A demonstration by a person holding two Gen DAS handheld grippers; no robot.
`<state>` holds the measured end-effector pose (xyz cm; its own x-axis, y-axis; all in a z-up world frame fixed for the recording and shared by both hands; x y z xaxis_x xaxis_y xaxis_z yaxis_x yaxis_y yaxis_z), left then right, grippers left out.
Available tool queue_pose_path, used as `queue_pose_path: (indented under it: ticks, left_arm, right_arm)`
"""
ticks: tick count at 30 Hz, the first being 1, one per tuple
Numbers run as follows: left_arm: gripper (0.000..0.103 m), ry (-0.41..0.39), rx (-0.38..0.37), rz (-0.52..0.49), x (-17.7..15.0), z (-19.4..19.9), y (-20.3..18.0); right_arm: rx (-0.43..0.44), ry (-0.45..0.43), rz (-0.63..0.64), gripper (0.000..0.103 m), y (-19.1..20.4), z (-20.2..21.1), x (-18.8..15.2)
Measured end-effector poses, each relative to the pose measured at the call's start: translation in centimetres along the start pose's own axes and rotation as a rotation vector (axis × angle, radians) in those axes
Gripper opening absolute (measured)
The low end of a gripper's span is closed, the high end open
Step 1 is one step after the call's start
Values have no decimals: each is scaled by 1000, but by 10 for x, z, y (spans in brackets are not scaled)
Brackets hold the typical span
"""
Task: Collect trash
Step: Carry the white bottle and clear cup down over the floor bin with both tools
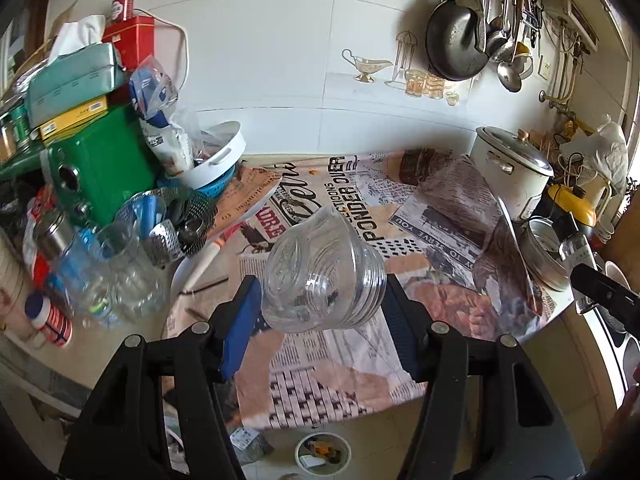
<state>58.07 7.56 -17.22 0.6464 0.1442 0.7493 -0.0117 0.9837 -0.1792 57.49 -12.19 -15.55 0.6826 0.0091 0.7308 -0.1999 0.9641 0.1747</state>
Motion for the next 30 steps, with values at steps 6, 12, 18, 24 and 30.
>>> queue_pose_path:
  ticks: [6,12,18,24,30]
  left_arm:
    - [60,-5,43,60,-47,36,-34]
    - [60,-3,76,119,-95,68,-72]
    - [60,26,89,151,-133,89,-96]
    - [60,93,93,150,-168,89,-99]
    - [60,201,72,166,-217,55,-78]
  right_arm:
    - [61,13,49,26,-12,28,-31]
    - [92,50,98,26,-32,63,-69]
    - [112,101,126,26,-41,78,-98]
    - [132,156,136,26,-35,72,-125]
    - [114,234,110,26,-29,35,-163]
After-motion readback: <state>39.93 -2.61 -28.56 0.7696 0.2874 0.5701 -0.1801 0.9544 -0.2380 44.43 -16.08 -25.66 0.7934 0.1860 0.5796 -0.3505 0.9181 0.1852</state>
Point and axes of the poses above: each gripper's, at about its wrist camera, not at the fingertips, and z roughly against the way its jaws point, y to its left, x to its top, the point moved 8 cm from there along -z, roughly the way its jaws point, and after that the axes turned 7 degrees about -x, right-handed, at the moved point
